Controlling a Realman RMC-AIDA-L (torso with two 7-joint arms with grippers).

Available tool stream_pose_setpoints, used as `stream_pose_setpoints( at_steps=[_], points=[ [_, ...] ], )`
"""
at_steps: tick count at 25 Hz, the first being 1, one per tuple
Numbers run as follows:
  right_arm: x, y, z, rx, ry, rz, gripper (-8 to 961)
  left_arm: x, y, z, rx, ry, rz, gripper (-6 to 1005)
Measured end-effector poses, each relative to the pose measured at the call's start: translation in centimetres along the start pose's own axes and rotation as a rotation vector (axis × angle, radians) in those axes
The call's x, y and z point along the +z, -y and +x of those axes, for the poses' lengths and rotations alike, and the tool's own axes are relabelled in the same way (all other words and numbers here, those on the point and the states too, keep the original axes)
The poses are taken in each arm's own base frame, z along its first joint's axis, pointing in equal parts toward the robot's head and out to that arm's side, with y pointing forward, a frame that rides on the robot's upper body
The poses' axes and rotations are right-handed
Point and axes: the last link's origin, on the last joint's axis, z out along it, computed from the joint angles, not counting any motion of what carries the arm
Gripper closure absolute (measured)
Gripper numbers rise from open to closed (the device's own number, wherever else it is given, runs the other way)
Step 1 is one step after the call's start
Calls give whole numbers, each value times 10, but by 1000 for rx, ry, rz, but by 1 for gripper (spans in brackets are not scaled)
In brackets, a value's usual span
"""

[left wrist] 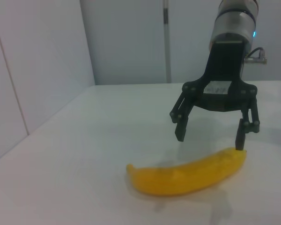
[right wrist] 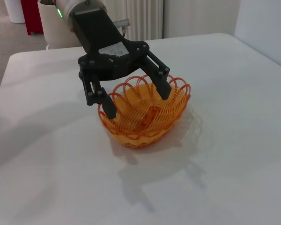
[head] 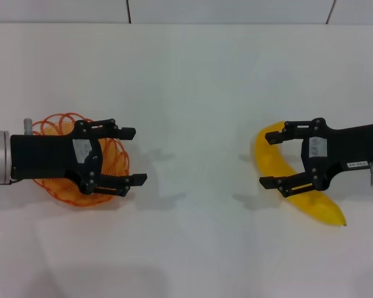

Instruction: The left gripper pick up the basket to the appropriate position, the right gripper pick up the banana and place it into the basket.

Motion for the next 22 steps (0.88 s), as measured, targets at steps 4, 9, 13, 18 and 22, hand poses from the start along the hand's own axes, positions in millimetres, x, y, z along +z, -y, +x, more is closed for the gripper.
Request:
stream_pose_setpoints(
  at_steps=[4,9,13,18,22],
  points=[
    [1,0,0,-10,0,-1,61,0,0,0,0,0,0,108],
    [1,0,0,-14,1,-2,61,0,0,0,-2,0,2,108],
    [2,0,-1,-29,9,0,61,-4,2,-1,-11,-14,29,108],
    [2,0,-1,-41,34,7,61,-8,8,2,-22,-62,101,109],
    [4,1,-1,-44,47,3,61,-7,7,1,-20,-60,102,109]
  ],
)
